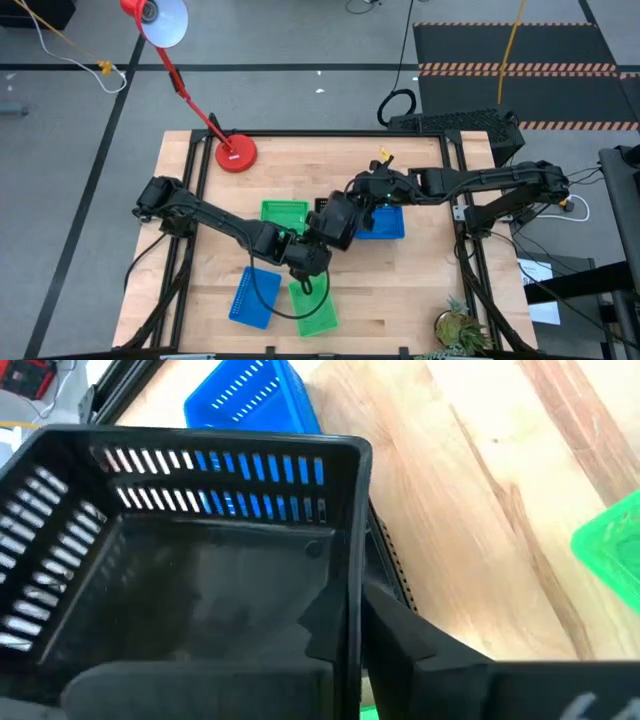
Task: Stack baskets by color
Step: Stack the bottom black bin on the top black bin
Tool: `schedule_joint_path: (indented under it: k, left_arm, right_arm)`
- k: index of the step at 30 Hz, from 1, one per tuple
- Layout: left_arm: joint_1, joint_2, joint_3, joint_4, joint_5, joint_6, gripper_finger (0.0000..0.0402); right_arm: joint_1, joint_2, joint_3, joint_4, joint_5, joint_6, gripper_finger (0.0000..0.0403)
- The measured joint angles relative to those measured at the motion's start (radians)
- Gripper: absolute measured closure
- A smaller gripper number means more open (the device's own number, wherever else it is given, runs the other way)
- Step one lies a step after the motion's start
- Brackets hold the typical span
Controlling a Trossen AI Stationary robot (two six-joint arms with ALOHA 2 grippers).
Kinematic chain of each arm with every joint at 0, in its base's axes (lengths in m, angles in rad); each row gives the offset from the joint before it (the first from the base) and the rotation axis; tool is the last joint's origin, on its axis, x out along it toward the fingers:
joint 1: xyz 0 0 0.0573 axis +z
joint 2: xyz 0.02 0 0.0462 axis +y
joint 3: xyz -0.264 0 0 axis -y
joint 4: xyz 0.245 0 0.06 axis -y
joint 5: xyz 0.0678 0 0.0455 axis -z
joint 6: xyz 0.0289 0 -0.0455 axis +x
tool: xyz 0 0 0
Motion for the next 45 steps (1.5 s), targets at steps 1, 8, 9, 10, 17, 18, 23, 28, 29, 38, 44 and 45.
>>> schedule_joint_path:
  k: [1,8,9,10,17,18,23,28,29,38,44,45]
  left_arm:
    - [0.000,0.000,0.000,0.000,0.000,-0.002,0.0378]
    - [0.000,-0.005,0.000,0.009,-0.005,-0.028,0.0379]
    - [0.001,-0.005,0.000,0.009,-0.007,-0.030,0.0376]
    - [0.001,-0.005,0.000,0.009,-0.008,-0.031,0.0376]
    - [-0.009,-0.029,-0.001,0.054,-0.009,-0.041,0.0391]
    - [-0.010,-0.030,0.000,0.079,-0.014,-0.041,0.0389]
    - [-0.013,-0.029,0.000,0.153,-0.024,-0.005,0.0394]
    - [-0.025,-0.029,0.000,0.179,-0.100,-0.058,0.0388]
    - [-0.032,-0.029,0.000,0.176,-0.113,-0.075,0.0389]
    - [-0.096,-0.029,-0.121,0.388,-0.206,-0.098,0.0394]
    - [-0.082,-0.029,-0.237,0.535,-0.211,-0.074,0.0388]
    - [-0.074,-0.029,-0.259,0.559,-0.206,-0.072,0.0389]
  right_arm:
    - [0.000,0.000,0.000,0.005,0.000,-0.003,0.0346]
    - [0.012,-0.027,0.000,0.014,0.029,-0.012,0.0293]
    - [0.021,-0.040,0.000,0.012,0.058,-0.015,0.0286]
    - [0.030,-0.054,0.000,0.012,0.092,-0.021,0.0279]
    - [0.116,-0.183,0.000,-0.047,0.292,-0.033,0.0245]
    - [0.129,-0.203,0.000,-0.060,0.299,-0.032,0.0243]
    - [0.197,-0.273,-0.001,-0.102,0.318,-0.029,0.0242]
    - [0.262,-0.335,-0.002,-0.163,0.318,-0.006,0.0242]
    - [0.272,-0.347,-0.002,-0.170,0.319,-0.005,0.0242]
    - [0.328,-0.383,-0.011,-0.167,0.318,-0.004,0.0242]
    - [0.331,-0.383,-0.015,-0.143,0.319,-0.020,0.0243]
    - [0.331,-0.383,-0.015,-0.137,0.319,-0.028,0.0243]
